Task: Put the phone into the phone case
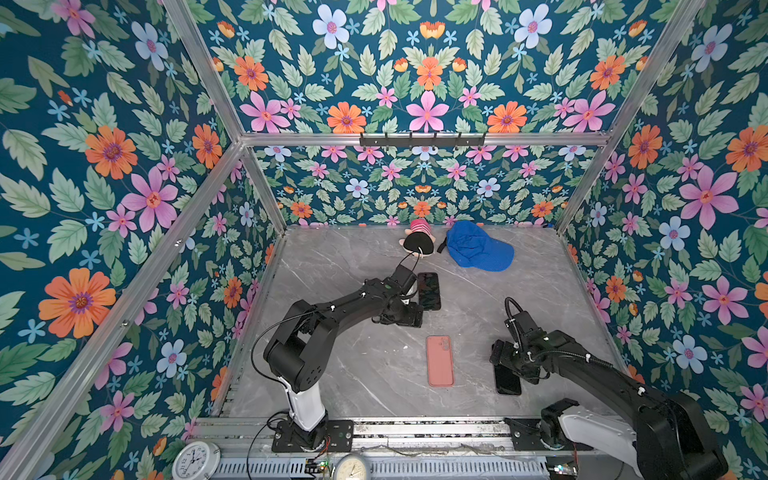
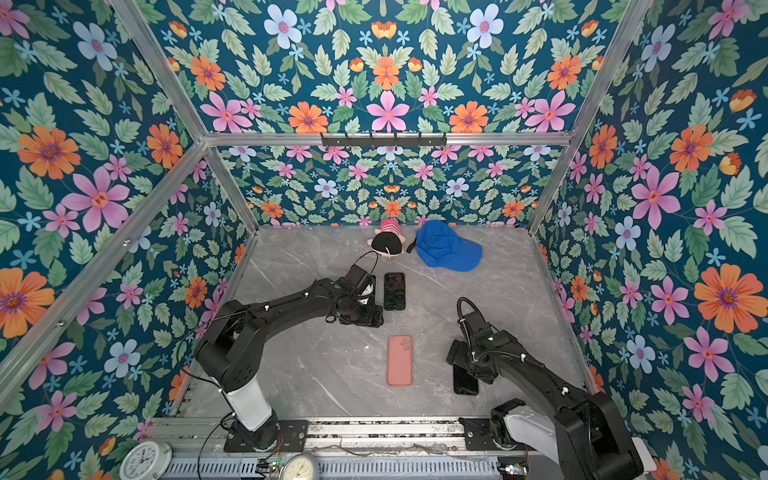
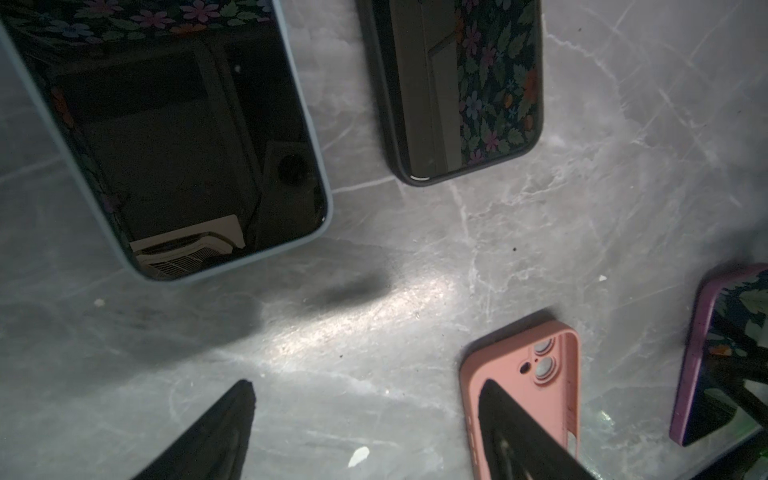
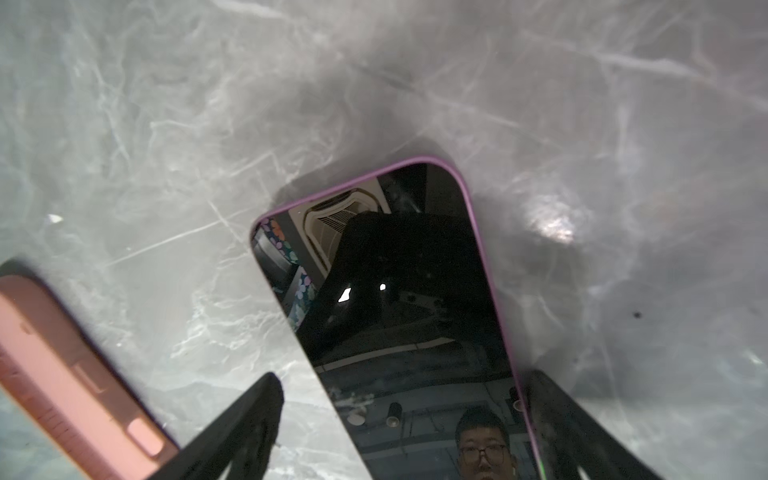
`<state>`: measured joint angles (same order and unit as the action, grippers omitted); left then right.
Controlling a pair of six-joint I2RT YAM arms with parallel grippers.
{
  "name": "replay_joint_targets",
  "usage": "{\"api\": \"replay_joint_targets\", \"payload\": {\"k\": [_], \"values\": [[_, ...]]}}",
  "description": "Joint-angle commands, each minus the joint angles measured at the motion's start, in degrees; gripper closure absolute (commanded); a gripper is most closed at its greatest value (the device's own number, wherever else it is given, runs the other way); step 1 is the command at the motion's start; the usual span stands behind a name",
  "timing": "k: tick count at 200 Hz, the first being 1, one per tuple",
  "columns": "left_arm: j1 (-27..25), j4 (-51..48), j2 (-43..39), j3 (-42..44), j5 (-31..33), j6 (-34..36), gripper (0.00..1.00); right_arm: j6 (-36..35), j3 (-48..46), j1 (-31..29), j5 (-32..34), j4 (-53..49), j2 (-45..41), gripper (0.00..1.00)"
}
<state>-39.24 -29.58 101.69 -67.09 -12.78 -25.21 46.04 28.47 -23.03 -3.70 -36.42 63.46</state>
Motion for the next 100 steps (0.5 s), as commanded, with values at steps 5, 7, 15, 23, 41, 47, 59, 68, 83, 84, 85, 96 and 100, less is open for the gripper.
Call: {"api": "replay_joint_targets", "payload": {"k": [5, 7, 15, 23, 41, 47, 59, 68, 83, 84, 85, 96, 100], "values": [[0.04, -0.04, -0.44, 0.36, -0.49, 0.07, 0.14, 2.10, 0.14, -2.30, 1.97, -4.46, 1.01, 0.11], [0.04, -0.04, -0.44, 0.38, -0.50, 0.08, 0.14, 2.14, 0.22, -2.60, 2.15, -4.51, 1.15, 0.11], [0.04, -0.04, -0.57, 0.57, -0.47, 0.15, 0.14, 2.35, 0.60, -3.54, 2.74, -4.53, 1.84, 0.11], [0.04, -0.04, -0.74, 0.77, -0.50, 0.11, 0.14, 2.47, 0.95, -4.08, 2.92, -4.29, 2.77, 0.11], [0.04, 0.05, -1.04, 0.96, -0.50, 0.08, 0.14, 2.48, 1.08, -4.61, 2.06, -3.16, 4.81, 0.13], [0.04, 0.01, -1.10, 0.94, -0.58, 0.07, 0.14, 2.55, 1.09, -4.81, 1.95, -2.83, 5.25, 0.14], [0.04, -0.04, -1.20, 1.07, -0.50, 0.10, 0.14, 2.56, 1.15, -5.08, 1.95, -2.62, 5.87, 0.15], [0.04, -0.04, -1.29, 1.07, -0.53, 0.12, 0.14, 2.47, 1.28, -5.21, 2.11, -2.51, 6.10, 0.16], [0.04, -0.20, -1.23, 1.05, -0.50, 0.16, 0.14, 2.21, 1.43, -5.36, 2.20, -2.35, 5.98, 0.20], [0.04, -0.21, -1.19, 1.06, -0.50, 0.16, 0.14, 2.21, 1.42, -5.36, 2.21, -2.30, 5.93, 0.20], [0.04, -0.25, -1.21, 1.03, -0.50, 0.16, 0.14, 2.21, 1.42, -5.32, 2.21, -2.27, 5.91, 0.20], [0.05, -0.51, -1.27, 0.90, -0.41, 0.25, 0.14, 1.66, 1.48, -5.32, 1.82, -1.57, 5.67, 0.22], [0.05, -0.60, -1.40, 0.85, -0.28, 0.25, 0.14, 1.52, 1.60, -5.36, 1.70, -1.39, 5.69, 0.22]]}}
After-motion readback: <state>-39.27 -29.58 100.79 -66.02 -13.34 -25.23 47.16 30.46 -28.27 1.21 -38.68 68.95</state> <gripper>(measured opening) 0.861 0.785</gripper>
